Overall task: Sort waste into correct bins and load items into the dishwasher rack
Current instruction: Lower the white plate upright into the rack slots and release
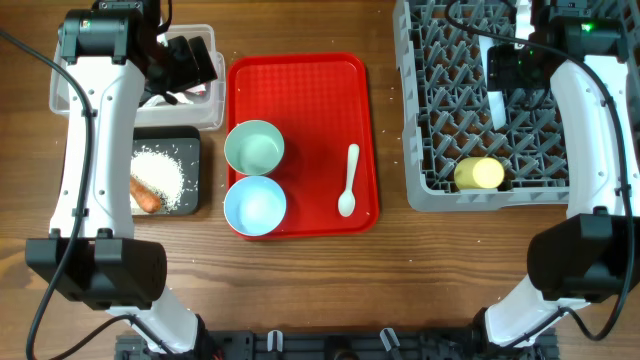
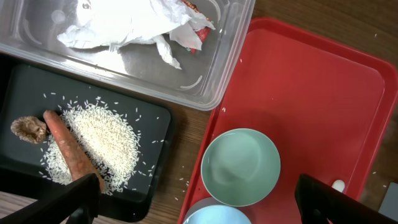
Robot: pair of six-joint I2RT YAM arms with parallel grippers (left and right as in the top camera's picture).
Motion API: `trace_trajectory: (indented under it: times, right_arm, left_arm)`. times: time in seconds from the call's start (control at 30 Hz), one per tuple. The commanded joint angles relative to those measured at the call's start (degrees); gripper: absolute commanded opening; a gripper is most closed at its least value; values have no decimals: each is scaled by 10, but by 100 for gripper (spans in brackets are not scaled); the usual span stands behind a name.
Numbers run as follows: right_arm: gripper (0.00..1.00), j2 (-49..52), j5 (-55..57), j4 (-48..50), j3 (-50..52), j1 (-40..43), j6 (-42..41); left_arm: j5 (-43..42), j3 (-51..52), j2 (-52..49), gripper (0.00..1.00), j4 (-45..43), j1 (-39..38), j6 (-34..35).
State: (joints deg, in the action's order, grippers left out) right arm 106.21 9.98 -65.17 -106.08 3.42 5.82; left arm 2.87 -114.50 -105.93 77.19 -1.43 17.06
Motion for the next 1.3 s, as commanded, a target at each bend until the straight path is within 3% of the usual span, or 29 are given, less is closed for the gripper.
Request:
trace_trajectory:
  times: [0.0, 0.1, 0.3, 0.57, 0.8, 0.97, 1.27]
  right_arm:
    - [81, 13, -13, 4, 7, -2, -12]
    - [81, 13, -87, 16, 7, -2, 4]
    - [88, 32, -88, 16, 7, -5, 2]
    - [89, 59, 69, -4, 7, 8, -54]
    - [93, 21, 64, 4, 2, 83, -105]
    - [100, 21, -18, 28, 2, 132, -105]
    - [100, -62, -198, 30, -92, 132, -106]
  left_arm:
    - [-7, -6, 1, 100, 0, 0, -3]
    - [-7, -6, 1, 100, 0, 0, -3]
    - [-7, -6, 1, 100, 0, 0, -3]
    - [-7, -6, 1, 100, 0, 0, -3]
    - [-7, -6, 1, 100, 0, 0, -3]
    - [-7, -6, 1, 100, 0, 0, -3]
    - [-7, -6, 1, 100, 0, 0, -3]
